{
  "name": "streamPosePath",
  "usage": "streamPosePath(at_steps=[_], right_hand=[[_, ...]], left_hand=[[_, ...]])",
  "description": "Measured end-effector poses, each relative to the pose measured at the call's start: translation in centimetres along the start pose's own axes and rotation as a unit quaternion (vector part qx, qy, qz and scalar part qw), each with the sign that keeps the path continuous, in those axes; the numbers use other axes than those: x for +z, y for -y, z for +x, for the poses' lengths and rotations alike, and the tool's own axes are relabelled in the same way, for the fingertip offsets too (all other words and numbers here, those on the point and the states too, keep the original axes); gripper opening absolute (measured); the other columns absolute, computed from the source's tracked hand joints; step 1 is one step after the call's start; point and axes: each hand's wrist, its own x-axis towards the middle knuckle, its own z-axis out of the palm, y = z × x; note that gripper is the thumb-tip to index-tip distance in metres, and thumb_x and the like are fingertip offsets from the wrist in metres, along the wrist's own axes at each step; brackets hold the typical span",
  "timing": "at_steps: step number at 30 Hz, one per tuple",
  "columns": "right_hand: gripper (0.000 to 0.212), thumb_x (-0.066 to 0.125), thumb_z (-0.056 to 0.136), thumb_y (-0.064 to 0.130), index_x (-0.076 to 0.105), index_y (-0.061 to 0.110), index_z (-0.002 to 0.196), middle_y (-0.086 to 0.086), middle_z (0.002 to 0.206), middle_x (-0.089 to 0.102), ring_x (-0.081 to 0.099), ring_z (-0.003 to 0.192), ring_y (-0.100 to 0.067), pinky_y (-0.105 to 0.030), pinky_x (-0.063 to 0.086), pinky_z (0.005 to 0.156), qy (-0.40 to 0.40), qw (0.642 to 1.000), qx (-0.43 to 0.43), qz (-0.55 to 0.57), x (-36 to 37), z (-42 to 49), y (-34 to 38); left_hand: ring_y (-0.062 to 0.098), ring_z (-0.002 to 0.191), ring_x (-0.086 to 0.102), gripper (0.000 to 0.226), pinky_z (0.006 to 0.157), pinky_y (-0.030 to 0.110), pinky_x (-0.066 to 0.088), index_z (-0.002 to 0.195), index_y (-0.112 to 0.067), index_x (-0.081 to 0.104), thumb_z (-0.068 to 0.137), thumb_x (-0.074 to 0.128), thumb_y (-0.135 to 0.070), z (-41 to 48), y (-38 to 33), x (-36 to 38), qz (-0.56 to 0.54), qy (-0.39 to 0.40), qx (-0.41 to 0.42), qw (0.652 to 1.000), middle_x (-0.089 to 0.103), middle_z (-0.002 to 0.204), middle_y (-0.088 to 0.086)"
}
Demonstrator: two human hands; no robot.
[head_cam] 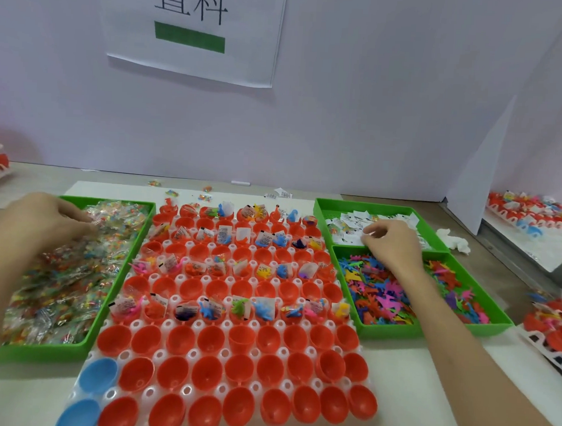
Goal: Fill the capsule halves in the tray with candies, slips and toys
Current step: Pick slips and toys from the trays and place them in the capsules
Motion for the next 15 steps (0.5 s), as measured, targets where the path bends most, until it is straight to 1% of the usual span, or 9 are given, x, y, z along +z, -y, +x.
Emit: streamPosePath(at_steps=[2,3,4,6,8,10,11,13,15], right_hand=[[0.012,0.072,0.086,0.023,0.077,0.027,0.096,0.000,0.109,0.074,0.066,0.102,-0.023,-0.043,0.054,0.093,0.058,0.997,0.027,-0.035,-0.1,0.9,0.2],[0.009,0.073,0.085,0.023,0.076,0.029,0.090,0.002,0.111,0.074,0.065,0.104,-0.023,-0.044,0.053,0.095,0.077,0.995,0.036,-0.042,-0.1,1.2,0.5],[0.012,0.073,0.085,0.021,0.075,0.032,0.082,0.004,0.111,0.074,0.065,0.104,-0.022,-0.045,0.053,0.095,0.088,0.994,0.039,-0.047,-0.2,1.3,0.7],[0.022,0.071,0.086,0.019,0.070,0.036,0.072,0.008,0.107,0.074,0.065,0.103,-0.020,-0.046,0.053,0.095,0.088,0.994,0.040,-0.057,0.0,1.4,1.0],[0.023,0.071,0.086,0.021,0.069,0.036,0.070,0.011,0.103,0.073,0.064,0.103,-0.018,-0.045,0.052,0.096,0.077,0.994,0.047,-0.059,0.2,1.3,1.0],[0.023,0.073,0.086,0.021,0.067,0.035,0.069,0.013,0.098,0.069,0.063,0.105,-0.018,-0.047,0.051,0.097,0.064,0.996,0.048,-0.041,0.3,1.1,0.7],[0.022,0.074,0.085,0.020,0.068,0.034,0.070,0.012,0.097,0.069,0.064,0.104,-0.019,-0.048,0.051,0.097,0.056,0.997,0.046,-0.011,0.3,1.1,0.5],[0.018,0.077,0.083,0.013,0.069,0.026,0.073,0.007,0.091,0.071,0.066,0.093,-0.018,-0.047,0.052,0.095,0.022,0.993,0.046,0.105,-0.2,0.7,0.1],[0.017,0.079,0.081,0.006,0.069,0.020,0.078,0.003,0.086,0.070,0.065,0.084,-0.014,-0.040,0.055,0.088,-0.020,0.973,0.050,0.226,-1.1,-0.3,0.1]], left_hand=[[0.038,0.084,0.064,0.016,0.090,0.050,0.053,0.071,-0.018,0.072,0.082,0.080,-0.010,0.0,0.2,0.0,0.002,-0.015,-0.010,1.000,0.071,0.077,0.010],[0.039,0.085,0.064,0.019,0.089,0.051,0.053,0.068,-0.019,0.071,0.082,0.080,-0.010,0.1,0.2,0.0,0.002,-0.020,-0.018,1.000,0.071,0.078,0.011],[0.040,0.086,0.064,0.021,0.089,0.052,0.054,0.067,-0.021,0.070,0.082,0.080,-0.010,0.1,0.2,0.1,0.000,-0.023,-0.025,0.999,0.071,0.080,0.012],[0.041,0.086,0.065,0.018,0.090,0.056,0.054,0.069,-0.020,0.071,0.083,0.079,-0.011,-0.1,0.1,0.0,-0.009,-0.024,-0.032,0.999,0.072,0.080,0.014],[0.040,0.082,0.067,0.017,0.090,0.057,0.055,0.069,-0.018,0.072,0.083,0.079,-0.012,-0.3,-0.1,-0.4,-0.016,-0.029,-0.027,0.999,0.072,0.077,0.014],[0.036,0.076,0.067,0.019,0.089,0.054,0.055,0.067,-0.020,0.071,0.082,0.081,-0.017,-0.9,-0.8,-1.0,-0.013,-0.034,-0.016,0.999,0.072,0.073,0.012],[0.034,0.075,0.066,0.020,0.088,0.053,0.055,0.066,-0.022,0.070,0.082,0.081,-0.020,-1.3,-1.2,-1.3,-0.011,-0.042,-0.009,0.999,0.071,0.072,0.011],[0.036,0.078,0.067,0.022,0.088,0.052,0.055,0.065,-0.022,0.069,0.084,0.080,-0.021,-2.1,-2.3,-2.0,-0.029,-0.056,0.010,0.998,0.070,0.073,0.011],[0.040,0.081,0.068,0.021,0.088,0.055,0.056,0.067,-0.020,0.068,0.086,0.077,-0.016,-3.1,-3.5,-2.4,-0.064,-0.064,0.044,0.995,0.070,0.074,0.011]])
